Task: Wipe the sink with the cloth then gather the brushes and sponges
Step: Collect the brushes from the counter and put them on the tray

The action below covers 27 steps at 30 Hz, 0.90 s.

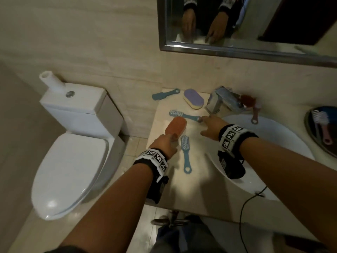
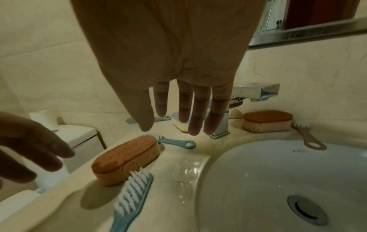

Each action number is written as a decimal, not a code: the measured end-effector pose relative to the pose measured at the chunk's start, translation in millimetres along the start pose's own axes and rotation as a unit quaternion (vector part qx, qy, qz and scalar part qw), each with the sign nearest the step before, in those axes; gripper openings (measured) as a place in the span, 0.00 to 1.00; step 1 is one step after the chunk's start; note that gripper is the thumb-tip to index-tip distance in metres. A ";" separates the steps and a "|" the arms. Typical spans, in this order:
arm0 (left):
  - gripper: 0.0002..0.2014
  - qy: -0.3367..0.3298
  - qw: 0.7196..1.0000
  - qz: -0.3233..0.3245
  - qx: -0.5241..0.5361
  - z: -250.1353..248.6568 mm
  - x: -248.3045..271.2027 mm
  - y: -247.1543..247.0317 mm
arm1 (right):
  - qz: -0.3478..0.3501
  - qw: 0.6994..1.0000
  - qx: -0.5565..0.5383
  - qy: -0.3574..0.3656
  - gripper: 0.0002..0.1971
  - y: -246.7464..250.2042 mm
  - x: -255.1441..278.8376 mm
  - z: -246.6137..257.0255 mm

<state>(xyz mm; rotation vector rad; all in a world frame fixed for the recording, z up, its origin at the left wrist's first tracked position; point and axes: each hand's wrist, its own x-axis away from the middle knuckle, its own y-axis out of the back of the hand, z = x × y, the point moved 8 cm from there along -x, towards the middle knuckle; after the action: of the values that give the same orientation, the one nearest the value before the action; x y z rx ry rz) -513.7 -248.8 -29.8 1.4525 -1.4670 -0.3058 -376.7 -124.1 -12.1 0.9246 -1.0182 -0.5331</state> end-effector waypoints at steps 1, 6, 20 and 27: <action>0.26 -0.006 1.000 0.009 0.004 -4.4 -3.8 -7.7 | 0.007 1.000 -0.003 -0.002 0.28 -4.2 -3.7 -3.6; 0.27 -0.003 0.999 0.054 0.005 -23.4 -28.6 -46.9 | 0.034 0.999 -0.034 0.006 0.28 -18.8 -28.2 -19.0; 0.27 0.052 0.998 -0.005 0.026 -31.3 -69.2 -71.8 | 0.062 0.991 -0.116 0.035 0.24 -35.1 -71.4 -51.8; 0.33 0.040 0.998 0.021 0.038 -26.4 -71.3 -74.8 | 0.049 0.990 -0.120 0.054 0.25 -28.7 -84.3 -38.1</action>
<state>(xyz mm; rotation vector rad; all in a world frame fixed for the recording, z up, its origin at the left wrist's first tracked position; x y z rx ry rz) -464.8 -194.0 -107.1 1.4759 -1.4561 -0.1646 -379.8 -60.7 -85.2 0.6788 -0.8751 -0.5065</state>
